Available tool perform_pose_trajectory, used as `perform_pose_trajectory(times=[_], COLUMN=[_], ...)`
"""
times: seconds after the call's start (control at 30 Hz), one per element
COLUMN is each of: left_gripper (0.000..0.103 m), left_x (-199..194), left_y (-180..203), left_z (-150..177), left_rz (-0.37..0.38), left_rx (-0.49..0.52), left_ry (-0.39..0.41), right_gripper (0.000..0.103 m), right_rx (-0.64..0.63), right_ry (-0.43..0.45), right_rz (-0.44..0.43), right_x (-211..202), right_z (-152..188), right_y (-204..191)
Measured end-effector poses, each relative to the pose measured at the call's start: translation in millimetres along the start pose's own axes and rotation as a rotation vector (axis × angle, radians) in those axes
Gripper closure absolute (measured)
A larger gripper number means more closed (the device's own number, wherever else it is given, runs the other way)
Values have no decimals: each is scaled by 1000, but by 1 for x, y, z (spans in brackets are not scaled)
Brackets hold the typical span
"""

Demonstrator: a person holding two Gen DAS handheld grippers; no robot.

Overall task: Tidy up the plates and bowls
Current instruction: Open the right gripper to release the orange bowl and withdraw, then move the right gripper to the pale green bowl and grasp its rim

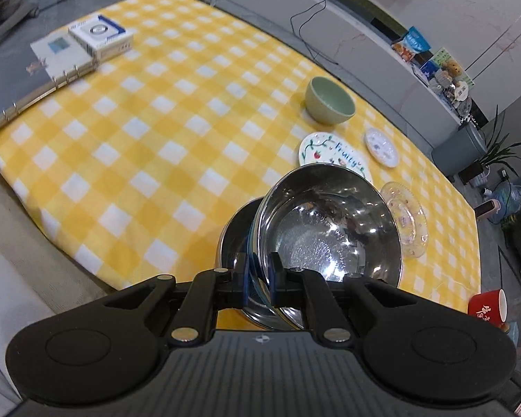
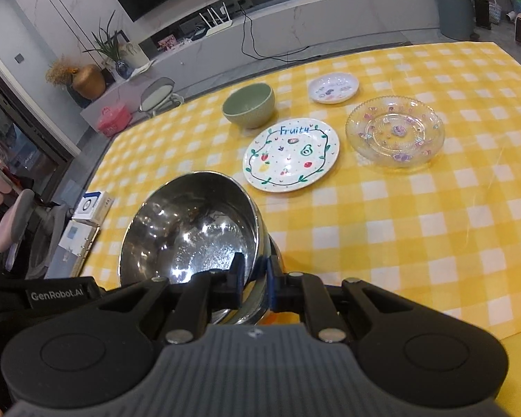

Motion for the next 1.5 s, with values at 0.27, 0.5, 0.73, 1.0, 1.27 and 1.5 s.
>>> perform_pose_trajectory(times=[0.27, 0.5, 0.73, 1.0, 1.27, 1.5], left_gripper=[91, 90, 89, 83, 65, 65], left_x=[12, 17, 20, 14, -1, -12], left_y=[-9, -11, -14, -11, -11, 5], left_z=[3, 5, 6, 4, -10, -34], left_rz=[-5, -4, -13, -13, -24, 40], left_rx=[-12, -8, -8, 21, 63, 113], left_ry=[-36, -51, -56, -42, 38, 82], right_gripper=[92, 93, 93, 89, 74, 70], right_rx=[15, 17, 15, -5, -21, -31], right_ry=[-43, -52, -61, -51, -31, -4], right_rz=[9, 20, 22, 26, 20, 6], right_x=[17, 23, 27, 24, 18, 15], right_z=[4, 6, 7, 6, 1, -16], right_y=[3, 6, 5, 2, -2, -2])
Point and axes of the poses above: each gripper's, at about its wrist camera, not at the fingertips, and x roughly the way its jaws point, y to its right, z to its underside, the point moved 8 cm from there along x, roughly the way its jaws point, and after that the axes turned 6 degrees about -z, right-handed, at the moved point
